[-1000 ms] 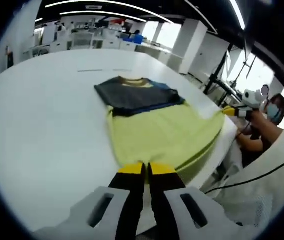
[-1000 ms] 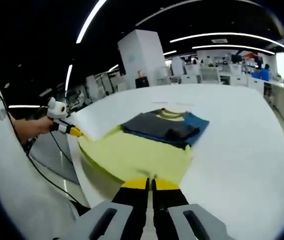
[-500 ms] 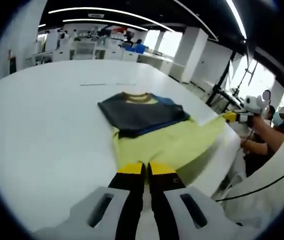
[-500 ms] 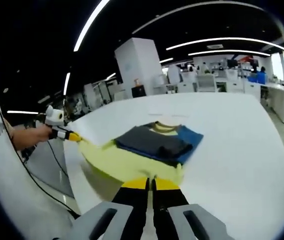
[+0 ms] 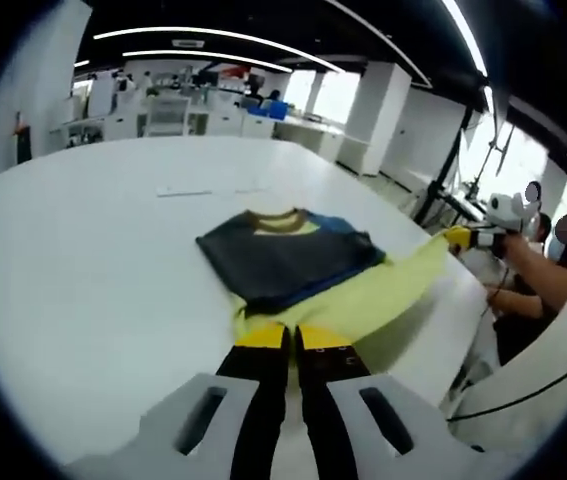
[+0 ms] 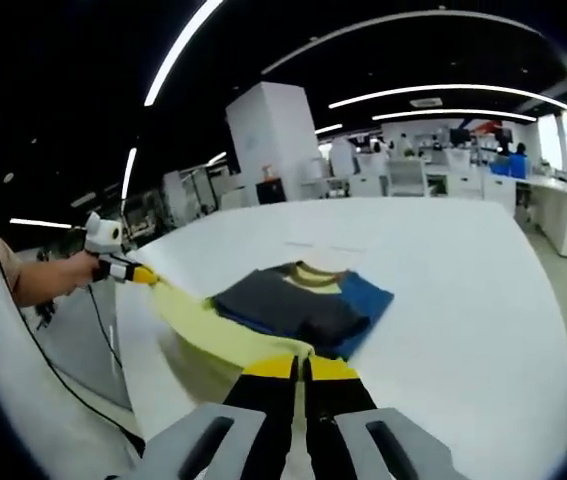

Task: Fold the garment on the visible template until the final outline fits inside the template.

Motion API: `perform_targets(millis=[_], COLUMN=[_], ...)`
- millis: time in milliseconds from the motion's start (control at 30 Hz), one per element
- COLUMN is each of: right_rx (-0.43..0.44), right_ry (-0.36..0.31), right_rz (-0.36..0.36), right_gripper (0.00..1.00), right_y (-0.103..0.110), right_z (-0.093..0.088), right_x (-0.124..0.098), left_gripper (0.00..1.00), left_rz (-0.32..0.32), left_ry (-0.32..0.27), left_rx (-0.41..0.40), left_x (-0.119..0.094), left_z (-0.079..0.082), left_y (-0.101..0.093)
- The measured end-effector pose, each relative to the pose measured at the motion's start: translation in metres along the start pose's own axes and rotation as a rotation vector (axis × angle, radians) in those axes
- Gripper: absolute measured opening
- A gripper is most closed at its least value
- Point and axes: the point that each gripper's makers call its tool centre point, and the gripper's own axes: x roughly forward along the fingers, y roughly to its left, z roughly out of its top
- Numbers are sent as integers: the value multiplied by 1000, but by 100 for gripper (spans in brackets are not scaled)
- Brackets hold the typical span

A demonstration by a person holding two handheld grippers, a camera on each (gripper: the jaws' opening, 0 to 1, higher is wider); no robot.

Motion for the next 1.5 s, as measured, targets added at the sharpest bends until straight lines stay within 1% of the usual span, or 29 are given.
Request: perform_targets(millis=[100,400,567,833,1033,1133,1400,1500], right_rx=[-8,-21,-31,-48,-62,-68,-79,-83], right_ry=[-9,-16,-20,-18,-23,-26,-34,-40], right_rz=[-4,-17,-23,-34,-49,-56,-71,-75], right_gripper=[0,0,0,0,0,0,0,0], right_y=[-4,-13,-18,-28,-37,-42,-50,-53], right_z=[8,22,30,46,58,65,81,88], right_x=[3,9,13,22,29,33,42,45], left_gripper=[0,0,0,0,0,0,0,0], left_rz=[5,16,23,31,35,37,44,47], left_ry=[-19,-64,-83,-97,-124,-141,-161,-184], left_rx=[6,8,7,13,18,14,16,6], left_x=[3,9,12,21,30,34,43,44], left_z=[11,31,41,56,75,83,99,109], left_y=[3,10,15,23,29,34,47,53])
